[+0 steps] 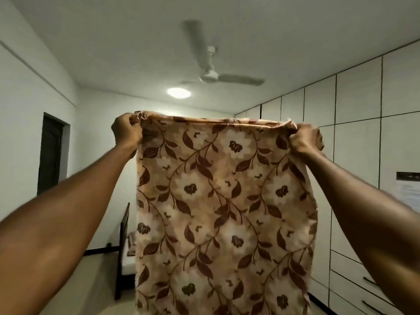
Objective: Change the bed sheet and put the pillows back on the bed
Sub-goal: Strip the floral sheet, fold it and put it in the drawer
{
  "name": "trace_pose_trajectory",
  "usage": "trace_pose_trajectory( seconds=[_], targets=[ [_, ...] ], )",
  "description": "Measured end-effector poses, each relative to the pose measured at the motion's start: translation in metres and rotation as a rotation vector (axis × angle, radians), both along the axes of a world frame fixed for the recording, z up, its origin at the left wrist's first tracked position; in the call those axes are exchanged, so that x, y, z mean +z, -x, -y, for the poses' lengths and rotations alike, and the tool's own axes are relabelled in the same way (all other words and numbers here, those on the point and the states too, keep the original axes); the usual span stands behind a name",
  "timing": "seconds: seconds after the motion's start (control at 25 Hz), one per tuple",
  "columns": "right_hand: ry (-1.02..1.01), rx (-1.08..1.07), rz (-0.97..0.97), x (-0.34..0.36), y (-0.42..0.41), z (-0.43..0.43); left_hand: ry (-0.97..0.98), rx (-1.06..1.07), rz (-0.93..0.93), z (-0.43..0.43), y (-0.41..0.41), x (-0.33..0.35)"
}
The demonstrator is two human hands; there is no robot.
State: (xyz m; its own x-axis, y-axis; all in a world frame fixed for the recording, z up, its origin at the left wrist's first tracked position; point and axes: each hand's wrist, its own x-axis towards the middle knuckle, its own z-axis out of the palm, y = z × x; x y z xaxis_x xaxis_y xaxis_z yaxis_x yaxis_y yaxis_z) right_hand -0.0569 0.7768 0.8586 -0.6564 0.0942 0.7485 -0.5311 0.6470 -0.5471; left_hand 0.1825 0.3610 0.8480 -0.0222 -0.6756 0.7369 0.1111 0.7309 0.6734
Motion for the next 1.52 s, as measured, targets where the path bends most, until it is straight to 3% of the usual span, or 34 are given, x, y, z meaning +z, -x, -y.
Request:
trace_pose_trajectory(
  seconds=[0.12,0.24,0.36,0.48,0.68,1.04,1.52],
  targets=[
    [-0.155,0.027,0.052,0.004,-0.009,0.001,0.047,0.039,0.019,-0.007,-0.012,0.007],
    [-0.036,-0.011,-0.058,0.008,-0.015,0.000,0.038,0.071,-0.029,-0.002,-0.012,0.008],
    [-0.078,-0.030,-0.019,0.007,-0.016,0.002,0.020,0.018,0.005,-0.004,-0.014,0.003],
    [-0.019,0.027,-0.041,0.006,-0.018,0.008,-0.011,0.111,-0.094,-0.008,-0.025,0.007],
    [0.044,0.111,0.024,0.001,-0.023,0.022,0.003,0.191,-0.072,-0.015,-0.045,0.012],
    [0.413,0.736,0.584,-0.011,-0.032,0.034,-0.056,0.184,0.082,0.022,-0.096,0.014],
    [0.063,1.034,0.705,-0.035,-0.029,0.075,-0.221,0.264,0.129,-0.023,-0.173,-0.026]
  ],
)
